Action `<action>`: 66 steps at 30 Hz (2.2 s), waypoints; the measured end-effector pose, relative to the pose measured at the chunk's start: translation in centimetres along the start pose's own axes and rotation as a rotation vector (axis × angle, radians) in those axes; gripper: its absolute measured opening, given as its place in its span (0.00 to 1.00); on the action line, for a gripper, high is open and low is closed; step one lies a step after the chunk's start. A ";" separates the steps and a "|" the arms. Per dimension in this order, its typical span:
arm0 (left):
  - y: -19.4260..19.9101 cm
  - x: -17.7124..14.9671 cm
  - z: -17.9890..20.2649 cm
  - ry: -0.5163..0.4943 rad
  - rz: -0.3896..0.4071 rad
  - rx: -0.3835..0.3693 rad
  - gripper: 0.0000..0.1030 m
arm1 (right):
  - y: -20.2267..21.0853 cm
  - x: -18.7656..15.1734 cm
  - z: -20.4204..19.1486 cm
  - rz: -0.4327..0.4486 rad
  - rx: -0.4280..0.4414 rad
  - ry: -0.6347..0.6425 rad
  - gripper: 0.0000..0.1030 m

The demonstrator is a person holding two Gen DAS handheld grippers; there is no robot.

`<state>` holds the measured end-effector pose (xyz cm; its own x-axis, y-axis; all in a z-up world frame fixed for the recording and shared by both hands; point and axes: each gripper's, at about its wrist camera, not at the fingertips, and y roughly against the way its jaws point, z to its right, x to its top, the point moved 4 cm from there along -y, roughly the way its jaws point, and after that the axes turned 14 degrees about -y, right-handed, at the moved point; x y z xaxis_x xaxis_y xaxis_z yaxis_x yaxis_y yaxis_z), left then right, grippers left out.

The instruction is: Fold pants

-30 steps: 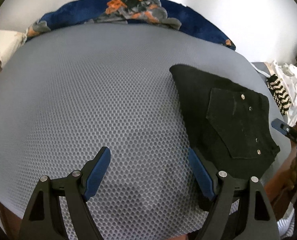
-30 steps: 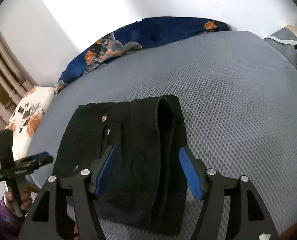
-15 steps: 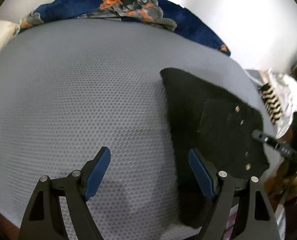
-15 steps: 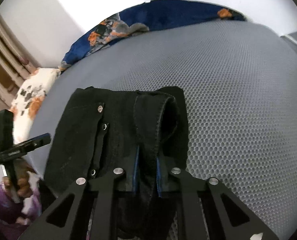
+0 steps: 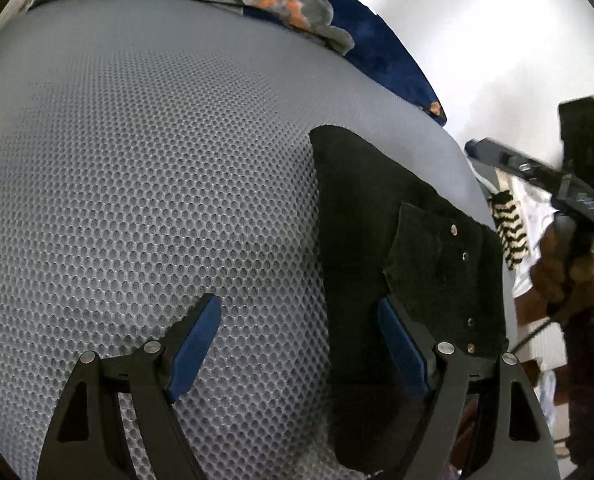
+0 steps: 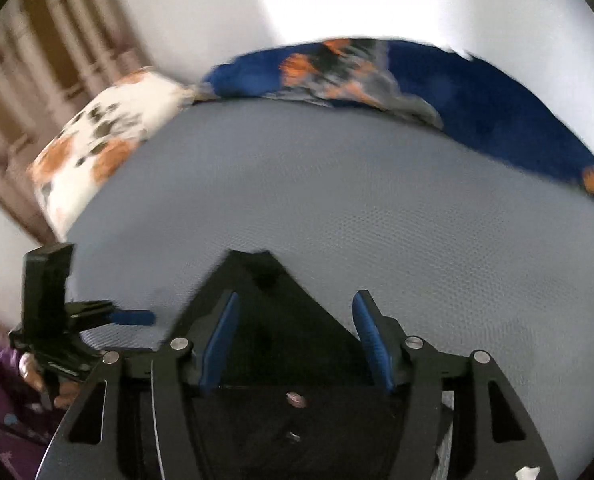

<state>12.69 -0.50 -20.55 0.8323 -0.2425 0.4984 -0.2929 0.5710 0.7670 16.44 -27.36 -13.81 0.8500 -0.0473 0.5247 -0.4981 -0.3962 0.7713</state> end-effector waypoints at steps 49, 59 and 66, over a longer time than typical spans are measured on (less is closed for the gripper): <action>-0.9 0.0 1.3 -0.086 0.012 0.009 0.88 | -8.6 -0.1 -4.0 -0.207 0.358 0.159 0.17; -1.6 1.8 1.5 -0.066 -0.020 0.053 0.88 | -10.2 0.2 -1.8 -0.224 0.249 0.086 0.42; -2.2 2.4 2.4 -0.095 -0.024 0.098 0.89 | 2.3 -0.3 4.3 0.115 0.244 -0.169 0.46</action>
<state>14.20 -4.19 -20.08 0.7927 -0.3311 0.5118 -0.3220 0.4855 0.8128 15.78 -32.19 -13.70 0.8171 -0.2482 0.5203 -0.5542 -0.5867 0.5905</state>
